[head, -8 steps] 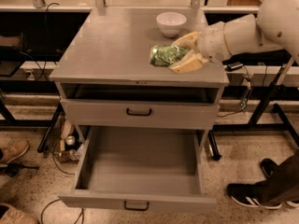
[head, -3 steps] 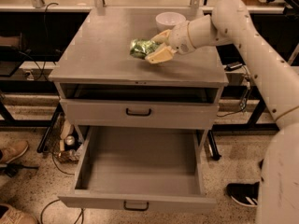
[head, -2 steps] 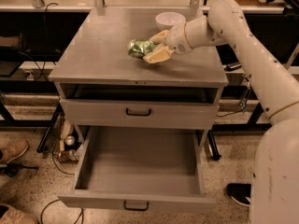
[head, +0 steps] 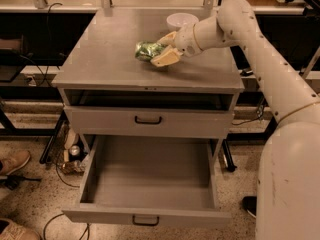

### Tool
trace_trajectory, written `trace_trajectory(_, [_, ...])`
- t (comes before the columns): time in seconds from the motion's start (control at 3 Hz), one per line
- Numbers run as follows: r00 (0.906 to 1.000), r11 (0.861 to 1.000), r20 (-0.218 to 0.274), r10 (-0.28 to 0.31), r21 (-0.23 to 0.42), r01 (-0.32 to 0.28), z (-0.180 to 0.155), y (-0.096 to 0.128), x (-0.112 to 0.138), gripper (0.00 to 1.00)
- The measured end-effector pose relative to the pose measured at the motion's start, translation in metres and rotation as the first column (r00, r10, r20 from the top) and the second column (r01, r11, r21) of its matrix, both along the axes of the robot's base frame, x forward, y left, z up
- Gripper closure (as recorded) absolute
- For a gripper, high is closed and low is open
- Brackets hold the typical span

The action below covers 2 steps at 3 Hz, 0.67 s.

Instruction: Pick green can from middle drawer and place on counter

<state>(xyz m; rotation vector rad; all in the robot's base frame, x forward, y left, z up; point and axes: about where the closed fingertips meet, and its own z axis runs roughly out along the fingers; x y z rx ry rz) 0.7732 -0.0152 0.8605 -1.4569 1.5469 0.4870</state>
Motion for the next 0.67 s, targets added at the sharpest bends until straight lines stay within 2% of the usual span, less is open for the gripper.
trace_trajectory(0.33, [1.0000, 1.000, -0.001, 0.000, 0.000, 0.000, -0.0004, 0.0008, 0.0041, 0.11])
trace_trajectory(0.67, [1.0000, 1.000, 0.003, -0.008, 0.004, 0.008, 0.0005, -0.0015, 0.0059, 0.00])
